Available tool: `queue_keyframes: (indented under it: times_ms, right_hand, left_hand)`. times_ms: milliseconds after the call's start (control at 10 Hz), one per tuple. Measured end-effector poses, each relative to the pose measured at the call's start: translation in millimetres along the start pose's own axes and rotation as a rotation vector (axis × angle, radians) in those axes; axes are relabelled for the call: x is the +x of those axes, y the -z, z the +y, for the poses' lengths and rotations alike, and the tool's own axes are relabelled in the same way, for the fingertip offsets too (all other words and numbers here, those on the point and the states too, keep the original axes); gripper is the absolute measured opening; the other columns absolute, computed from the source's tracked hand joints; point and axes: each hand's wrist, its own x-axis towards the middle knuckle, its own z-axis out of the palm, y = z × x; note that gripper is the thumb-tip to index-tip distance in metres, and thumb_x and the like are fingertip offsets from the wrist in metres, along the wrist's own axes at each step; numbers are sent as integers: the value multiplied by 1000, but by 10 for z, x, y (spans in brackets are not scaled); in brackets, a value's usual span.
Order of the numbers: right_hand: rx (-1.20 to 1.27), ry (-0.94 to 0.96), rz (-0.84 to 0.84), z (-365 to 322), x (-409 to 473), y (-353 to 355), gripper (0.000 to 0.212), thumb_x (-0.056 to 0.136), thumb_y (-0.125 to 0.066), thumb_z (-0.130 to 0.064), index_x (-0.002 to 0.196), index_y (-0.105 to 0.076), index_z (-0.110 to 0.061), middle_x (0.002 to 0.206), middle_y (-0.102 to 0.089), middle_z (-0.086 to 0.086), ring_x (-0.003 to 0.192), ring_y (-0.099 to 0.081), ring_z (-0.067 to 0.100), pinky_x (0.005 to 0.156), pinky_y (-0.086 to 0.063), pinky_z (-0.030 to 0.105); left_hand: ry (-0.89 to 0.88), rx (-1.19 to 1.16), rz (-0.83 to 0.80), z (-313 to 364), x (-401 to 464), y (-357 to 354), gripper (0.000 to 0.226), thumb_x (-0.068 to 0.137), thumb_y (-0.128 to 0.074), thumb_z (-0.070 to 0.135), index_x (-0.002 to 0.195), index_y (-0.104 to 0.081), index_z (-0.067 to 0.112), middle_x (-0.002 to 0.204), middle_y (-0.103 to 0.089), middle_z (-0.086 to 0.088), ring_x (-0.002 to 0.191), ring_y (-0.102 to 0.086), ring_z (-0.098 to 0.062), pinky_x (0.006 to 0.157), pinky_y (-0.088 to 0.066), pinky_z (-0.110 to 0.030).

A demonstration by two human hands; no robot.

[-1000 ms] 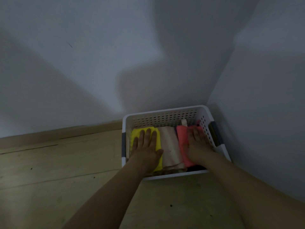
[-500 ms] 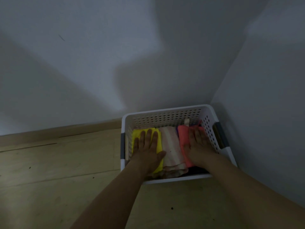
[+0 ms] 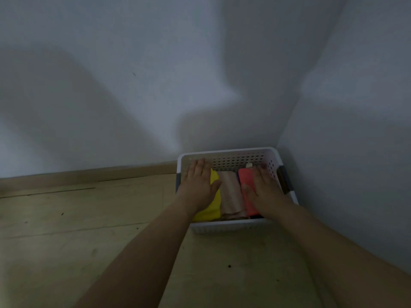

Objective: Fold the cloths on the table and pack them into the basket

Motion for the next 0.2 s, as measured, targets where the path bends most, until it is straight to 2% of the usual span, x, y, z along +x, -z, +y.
queue_keyframes:
  times_ms: [100,200]
  right_hand:
    - [-31,35,63,-63,-43,127,68,101,-29,-41,152,-2,-6,161,-2,13,148,-3,24,121,-2,37]
    - [-33,31,80,-111,-91,260,64,102,-31,-36,152,-6,-5,160,-4,13,148,-5,24,119,-2,35]
  left_hand:
    - [-15,-8,47,53,-32,108,73,100,-27,53,154,-6,8,162,-1,-9,149,3,-26,121,1,-39]
    - [-32,-11,88,77,-57,120,74,100,-27,54,154,-6,7,162,-1,-9,149,2,-26,121,0,-38]
